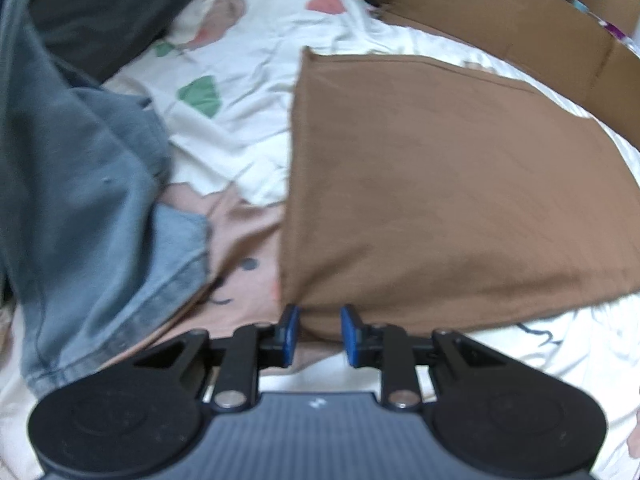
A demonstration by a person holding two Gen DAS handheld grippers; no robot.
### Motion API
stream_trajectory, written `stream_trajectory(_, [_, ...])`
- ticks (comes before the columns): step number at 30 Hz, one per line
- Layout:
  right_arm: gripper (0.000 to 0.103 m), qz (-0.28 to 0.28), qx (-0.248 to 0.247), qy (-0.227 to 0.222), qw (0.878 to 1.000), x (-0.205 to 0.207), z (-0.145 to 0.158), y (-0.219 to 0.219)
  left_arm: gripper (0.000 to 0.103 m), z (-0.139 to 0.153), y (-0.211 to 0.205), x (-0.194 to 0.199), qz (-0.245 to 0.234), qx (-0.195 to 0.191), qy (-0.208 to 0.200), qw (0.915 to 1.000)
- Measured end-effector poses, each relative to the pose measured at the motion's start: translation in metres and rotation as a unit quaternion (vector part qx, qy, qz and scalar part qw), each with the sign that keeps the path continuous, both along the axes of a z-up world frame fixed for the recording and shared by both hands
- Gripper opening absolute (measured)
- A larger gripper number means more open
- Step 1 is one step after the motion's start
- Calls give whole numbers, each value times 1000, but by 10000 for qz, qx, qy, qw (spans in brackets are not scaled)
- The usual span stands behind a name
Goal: Fold clothes
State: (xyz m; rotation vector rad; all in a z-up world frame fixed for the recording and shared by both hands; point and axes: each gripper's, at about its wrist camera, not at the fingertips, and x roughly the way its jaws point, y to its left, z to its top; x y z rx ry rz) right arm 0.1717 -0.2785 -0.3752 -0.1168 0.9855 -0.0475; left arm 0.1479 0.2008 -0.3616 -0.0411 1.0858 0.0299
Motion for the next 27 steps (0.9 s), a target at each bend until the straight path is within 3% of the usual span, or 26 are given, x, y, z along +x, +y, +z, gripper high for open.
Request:
stream_trajectory(5, [41,123,60,-55,9999,3,13,6,37,0,24,-6,414,-701,-7,9967])
stream_trajectory(9, [40,275,143,-63,9995,9,25,16,45,-6,36,-9,735,-1426,-38,9870])
stream_trajectory(17, [40,639,197,1,9978,15,50,37,51,-25,51,-5,1116,-2195,-149,9691])
stream_trajectory(20, [40,829,277,91,9961,16,58,47,53,-34,63,-7,1344,-2688,-139,9537])
stream_trajectory(23, [41,985,463,211,9938,19,66,56,53,-47,78,-13,1700,-3349,-122,9267])
stream_trajectory(27, [41,1124,633,328,9911,20,72,67,45,-54,90,-18,1766,-3774,-163,9089])
